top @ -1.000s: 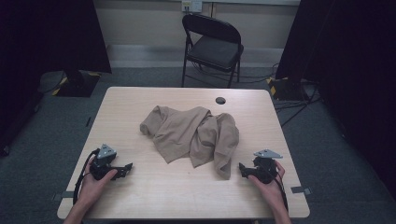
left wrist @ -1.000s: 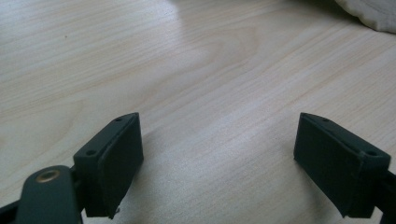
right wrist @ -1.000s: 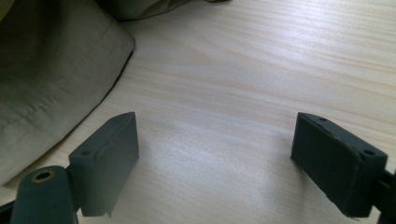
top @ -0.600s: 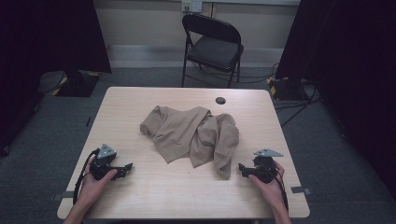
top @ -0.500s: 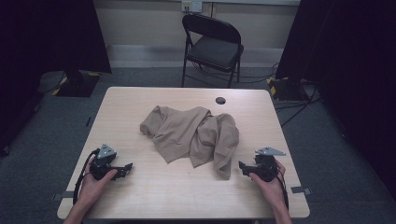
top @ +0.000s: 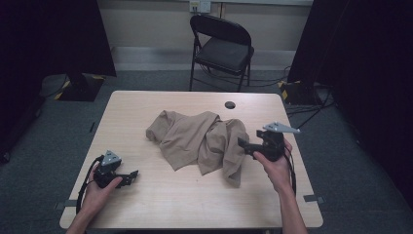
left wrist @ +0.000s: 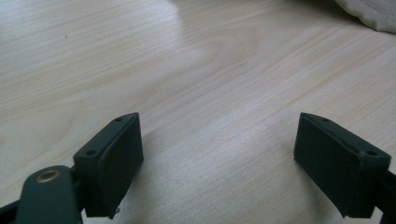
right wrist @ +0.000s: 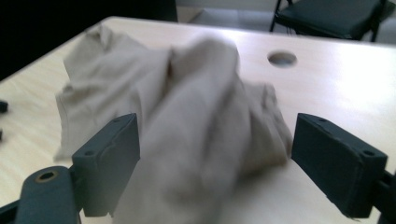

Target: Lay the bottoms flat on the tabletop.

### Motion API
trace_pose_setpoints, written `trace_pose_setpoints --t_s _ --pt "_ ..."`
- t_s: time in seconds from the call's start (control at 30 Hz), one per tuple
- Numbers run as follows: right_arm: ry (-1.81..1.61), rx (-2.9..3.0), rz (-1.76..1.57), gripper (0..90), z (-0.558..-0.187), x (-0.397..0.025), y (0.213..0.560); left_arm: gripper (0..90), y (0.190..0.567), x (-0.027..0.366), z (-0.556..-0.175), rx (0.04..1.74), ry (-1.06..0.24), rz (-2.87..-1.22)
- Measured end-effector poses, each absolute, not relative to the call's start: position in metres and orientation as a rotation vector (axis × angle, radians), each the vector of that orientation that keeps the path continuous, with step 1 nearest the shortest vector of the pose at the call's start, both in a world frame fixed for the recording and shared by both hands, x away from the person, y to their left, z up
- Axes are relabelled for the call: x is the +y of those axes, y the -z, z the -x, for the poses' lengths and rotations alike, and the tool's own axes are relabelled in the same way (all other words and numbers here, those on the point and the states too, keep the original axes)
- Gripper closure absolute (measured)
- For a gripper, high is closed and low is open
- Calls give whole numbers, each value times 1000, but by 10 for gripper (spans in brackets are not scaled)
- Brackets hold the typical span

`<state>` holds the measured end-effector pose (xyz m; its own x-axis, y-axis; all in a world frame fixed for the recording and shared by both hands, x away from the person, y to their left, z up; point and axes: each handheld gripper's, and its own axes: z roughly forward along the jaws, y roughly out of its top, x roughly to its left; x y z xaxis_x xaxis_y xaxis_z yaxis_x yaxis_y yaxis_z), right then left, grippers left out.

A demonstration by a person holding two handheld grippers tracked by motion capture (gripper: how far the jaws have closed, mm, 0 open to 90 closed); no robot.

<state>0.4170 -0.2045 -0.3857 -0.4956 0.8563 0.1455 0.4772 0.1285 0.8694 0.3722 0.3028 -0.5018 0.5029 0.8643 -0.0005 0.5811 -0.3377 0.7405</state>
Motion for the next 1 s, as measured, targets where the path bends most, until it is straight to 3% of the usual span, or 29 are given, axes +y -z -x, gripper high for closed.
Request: trace_pose_setpoints --t_s 0.3,0.47,0.5,0.57,0.6,0.63,0.77,1.0 --pt "-1318 2057 -1314 156 -476 -174 387 152 502 303 -372 1180 -522 -2052" --pt "-1212 2128 -1344 243 -487 -165 413 152 502 303 -372 1180 -522 -2052" --pt "-1222 2150 -1344 453 -482 -166 423 152 502 303 -372 1179 -520 -2052" --pt "-1206 2158 -1339 551 -475 -167 430 152 502 303 -372 1180 -522 -2052" --pt "-1206 2158 -1339 551 -475 -167 430 152 502 303 -372 1180 -522 -2052" --pt "-1215 2171 -1336 640 -466 -170 434 152 502 303 -372 1180 -522 -2052" --pt "-1230 2198 -1280 740 -443 -176 433 152 502 303 -372 1180 -522 -2052" --pt "-1222 2229 -1243 807 -404 -193 442 152 502 303 -372 1180 -522 -2052"
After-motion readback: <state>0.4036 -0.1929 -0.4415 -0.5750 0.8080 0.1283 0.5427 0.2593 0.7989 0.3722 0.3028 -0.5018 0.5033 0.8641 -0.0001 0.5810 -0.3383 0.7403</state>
